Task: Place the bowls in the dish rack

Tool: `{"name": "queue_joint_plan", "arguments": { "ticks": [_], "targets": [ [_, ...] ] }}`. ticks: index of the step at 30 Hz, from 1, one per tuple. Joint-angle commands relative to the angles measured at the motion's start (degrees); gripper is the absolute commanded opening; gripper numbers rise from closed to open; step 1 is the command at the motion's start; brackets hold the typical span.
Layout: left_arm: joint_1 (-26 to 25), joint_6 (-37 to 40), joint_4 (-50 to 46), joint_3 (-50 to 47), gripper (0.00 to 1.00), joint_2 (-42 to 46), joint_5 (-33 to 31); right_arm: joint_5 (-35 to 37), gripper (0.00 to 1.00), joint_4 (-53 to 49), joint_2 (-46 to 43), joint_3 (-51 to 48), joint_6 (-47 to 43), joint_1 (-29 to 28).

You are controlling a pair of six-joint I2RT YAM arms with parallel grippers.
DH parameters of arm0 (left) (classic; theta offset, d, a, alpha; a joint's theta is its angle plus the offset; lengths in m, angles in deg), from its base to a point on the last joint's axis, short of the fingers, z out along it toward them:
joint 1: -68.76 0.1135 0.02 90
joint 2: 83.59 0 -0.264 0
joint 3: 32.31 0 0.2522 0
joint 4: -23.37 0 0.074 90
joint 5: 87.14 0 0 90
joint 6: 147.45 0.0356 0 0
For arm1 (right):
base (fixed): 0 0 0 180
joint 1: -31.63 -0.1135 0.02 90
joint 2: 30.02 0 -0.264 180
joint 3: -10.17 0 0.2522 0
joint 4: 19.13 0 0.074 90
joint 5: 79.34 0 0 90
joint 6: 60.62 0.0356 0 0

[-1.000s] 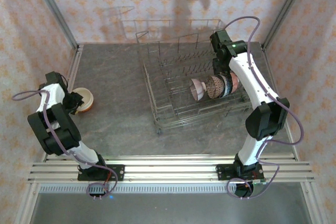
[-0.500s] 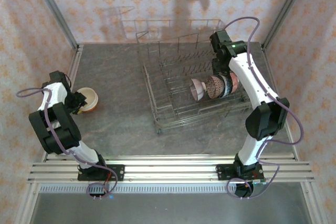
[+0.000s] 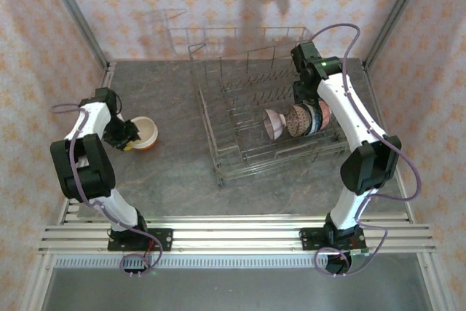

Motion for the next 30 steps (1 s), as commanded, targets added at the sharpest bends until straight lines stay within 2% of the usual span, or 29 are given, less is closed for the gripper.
{"name": "queue_joint_plan", "arguments": {
  "ticks": [1,14,30],
  "targets": [
    [-1.4,1.4,-3.5,2.2,0.29,-0.5,0.3,-0.2,0.68,0.0,-1.3,-0.3,0.6,0.3],
    [-4.8,1.8,-5.6,5.7,0.26,-2.9,-5.1,-1.6,0.68,-0.3,-0.2,0.5,0.6,0.4],
    [-5.6,2.6,-7.4,11.0,0.19,-8.0,-6.3,-3.4,0.67,0.7,0.1,-1.3,1.0,0.3]
  ]
}}
